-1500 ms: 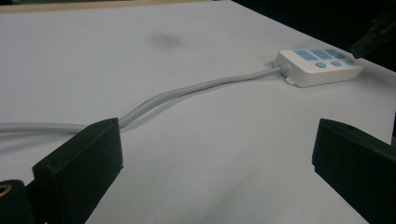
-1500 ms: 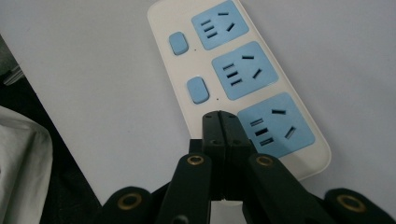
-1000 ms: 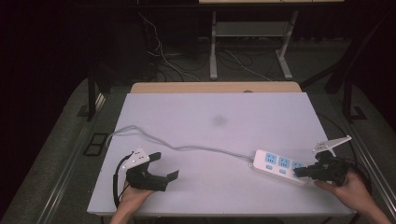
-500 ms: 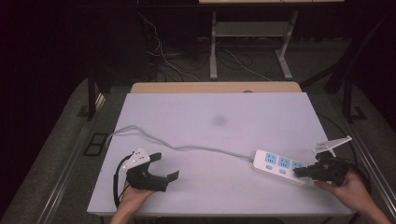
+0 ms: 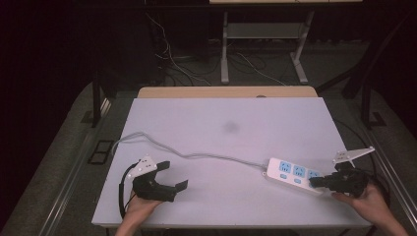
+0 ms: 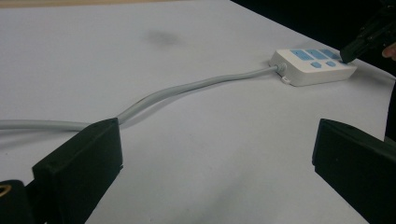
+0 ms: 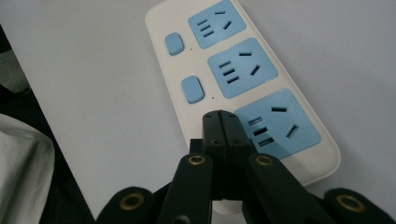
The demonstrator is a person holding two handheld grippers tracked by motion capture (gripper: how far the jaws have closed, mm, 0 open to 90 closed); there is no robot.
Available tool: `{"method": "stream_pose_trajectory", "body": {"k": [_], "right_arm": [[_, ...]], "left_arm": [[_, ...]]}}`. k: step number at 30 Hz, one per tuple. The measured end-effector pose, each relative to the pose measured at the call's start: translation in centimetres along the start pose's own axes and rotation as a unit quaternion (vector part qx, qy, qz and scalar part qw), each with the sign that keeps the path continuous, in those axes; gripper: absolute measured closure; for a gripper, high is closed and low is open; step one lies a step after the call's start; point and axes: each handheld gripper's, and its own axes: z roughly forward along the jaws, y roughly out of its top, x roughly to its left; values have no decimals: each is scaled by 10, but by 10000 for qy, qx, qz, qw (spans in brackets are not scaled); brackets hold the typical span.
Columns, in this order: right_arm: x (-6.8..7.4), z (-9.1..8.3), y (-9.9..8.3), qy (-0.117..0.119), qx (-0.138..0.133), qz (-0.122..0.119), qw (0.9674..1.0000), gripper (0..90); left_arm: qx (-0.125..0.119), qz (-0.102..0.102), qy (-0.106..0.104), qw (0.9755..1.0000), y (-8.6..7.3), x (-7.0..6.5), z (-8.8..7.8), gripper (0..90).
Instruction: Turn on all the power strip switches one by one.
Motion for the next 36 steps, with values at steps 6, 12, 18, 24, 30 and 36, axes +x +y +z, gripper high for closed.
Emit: {"method": "stream_pose_trajectory", "body": {"k": [6, 12, 18, 24, 30, 36], "right_arm": [[3, 1, -1, -101, 2, -87, 9999, 900], [4, 1, -2, -163, -14, -173, 9997, 900], [4, 1, -4, -128, -74, -160, 9998, 900], [5, 0, -5, -176, -126, -189, 9996, 900], [9, 1, -4, -127, -163, -236, 9995, 900], [10, -2, 2, 18, -176, -181, 9997, 900]], "left_arm": [[15, 15, -8, 10000, 0, 0, 0, 1], [32, 1, -17, 10000, 0, 0, 1, 1], [41, -4, -11, 10000, 0, 0, 1, 1], [45, -9, -5, 10000, -1, 0, 1, 1], [26, -40, -8, 10000, -1, 2, 0, 1], [39, -47, -28, 10000, -1, 2, 0, 1]]}}
